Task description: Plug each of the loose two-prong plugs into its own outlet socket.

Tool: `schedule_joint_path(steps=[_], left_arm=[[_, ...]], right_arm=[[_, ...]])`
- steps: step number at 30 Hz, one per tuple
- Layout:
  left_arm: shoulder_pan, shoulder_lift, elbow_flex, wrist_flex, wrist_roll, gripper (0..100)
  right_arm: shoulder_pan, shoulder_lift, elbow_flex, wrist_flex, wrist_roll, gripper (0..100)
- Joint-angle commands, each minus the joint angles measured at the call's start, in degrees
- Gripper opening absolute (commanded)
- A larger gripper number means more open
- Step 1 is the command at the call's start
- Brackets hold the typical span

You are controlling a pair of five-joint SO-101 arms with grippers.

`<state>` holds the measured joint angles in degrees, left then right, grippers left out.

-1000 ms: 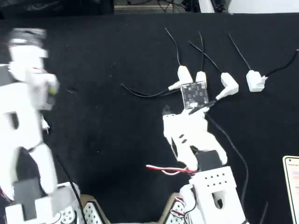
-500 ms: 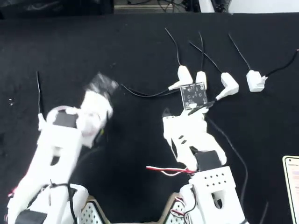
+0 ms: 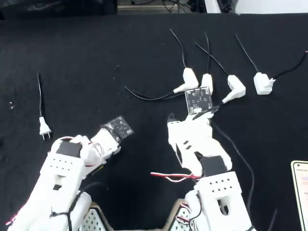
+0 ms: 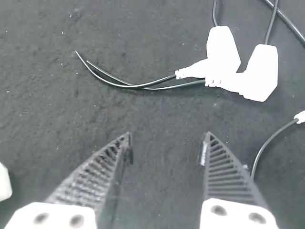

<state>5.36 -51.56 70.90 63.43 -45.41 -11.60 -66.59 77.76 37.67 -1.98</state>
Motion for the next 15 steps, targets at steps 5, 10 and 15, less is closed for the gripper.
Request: schedule_joint_path(steps=[5,10,15], left_arm=[[-0.04,-6.59,-0.13,2.37,-2.81,3],[-0.04,-7.12,3.03,1.93,-2.81,6],[-0.04,-7.12,3.12,2.29,-3.08,23]], right_arm=[[1.05,-1.45,-0.4,-1.76,-0.18,22.2],[1.05,-1.45,-0.4,-1.76,-0.09,22.2],[-0.09,-1.45,-0.31,-1.58,0.09,22.2]])
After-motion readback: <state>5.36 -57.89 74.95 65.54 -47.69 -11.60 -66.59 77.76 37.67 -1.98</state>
